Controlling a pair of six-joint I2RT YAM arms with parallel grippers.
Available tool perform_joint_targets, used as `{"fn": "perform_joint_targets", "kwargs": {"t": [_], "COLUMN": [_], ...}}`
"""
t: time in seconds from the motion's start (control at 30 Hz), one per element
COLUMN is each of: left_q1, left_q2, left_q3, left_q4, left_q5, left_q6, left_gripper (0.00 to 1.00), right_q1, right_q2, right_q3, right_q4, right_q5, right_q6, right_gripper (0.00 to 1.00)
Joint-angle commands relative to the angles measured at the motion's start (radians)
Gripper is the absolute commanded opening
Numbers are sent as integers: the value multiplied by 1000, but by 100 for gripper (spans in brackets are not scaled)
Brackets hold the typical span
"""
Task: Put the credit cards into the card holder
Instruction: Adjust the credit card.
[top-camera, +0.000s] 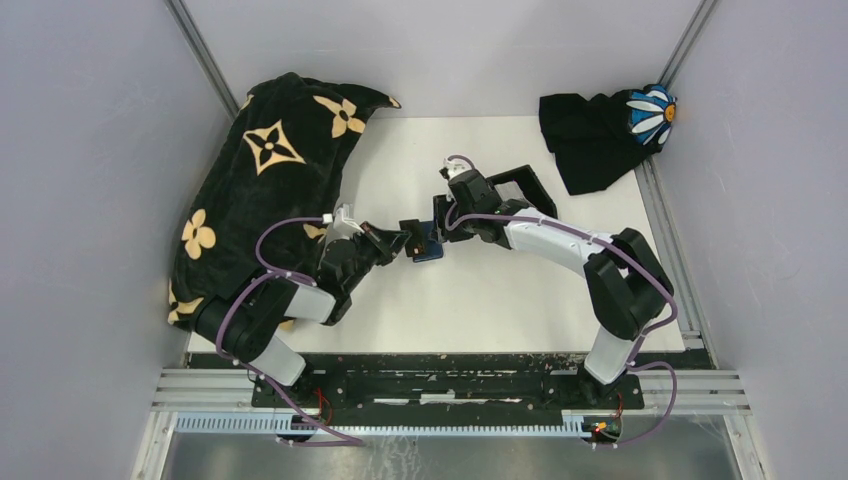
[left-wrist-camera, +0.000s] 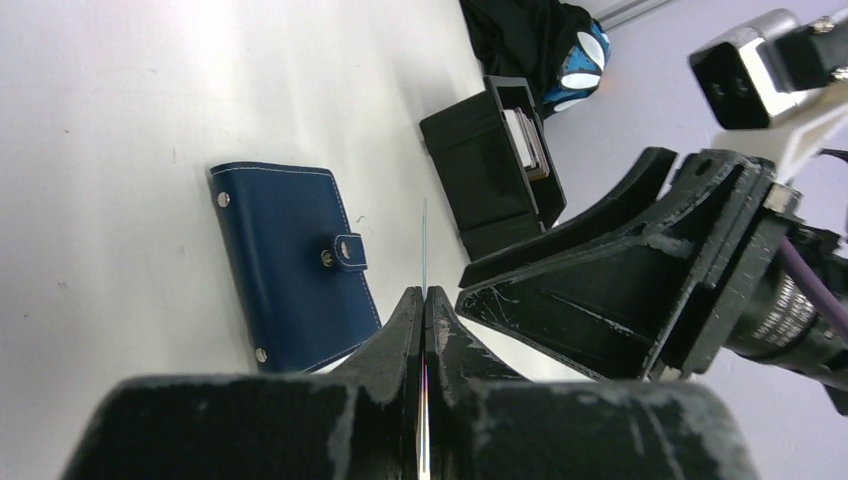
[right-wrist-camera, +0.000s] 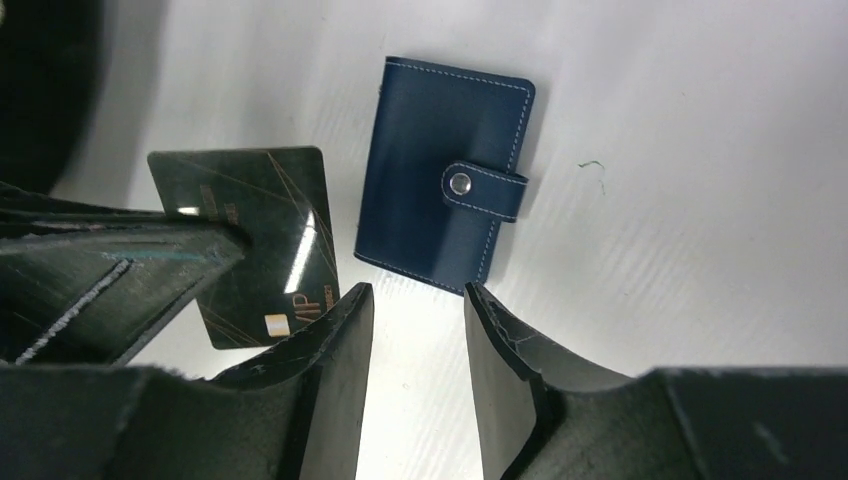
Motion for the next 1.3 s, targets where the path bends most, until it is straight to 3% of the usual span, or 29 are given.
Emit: {"fn": "perform_joint_targets", "kwargs": {"t": [0.0, 0.37, 0.83, 1.27], "left_q1": [6, 24, 48, 60], "left_q2": [19, 105, 181, 291], "left_q3": [6, 18, 30, 54], "left_q4": [95, 200, 302, 412], "left_q5": [47, 110, 151, 176], "left_q6": [-43, -120, -184, -247], "left_gripper": [3, 3, 3, 3], "right_q1": [-46, -110, -144, -158], "right_q2": [-42, 19, 81, 183], "right_q3": [-46, -125, -179, -242], "right_q4": [182, 432, 561, 890], "right_q5": [-173, -395, -477, -632], "right_q6": [102, 269, 334, 539], "right_gripper": [45, 46, 46, 42]}}
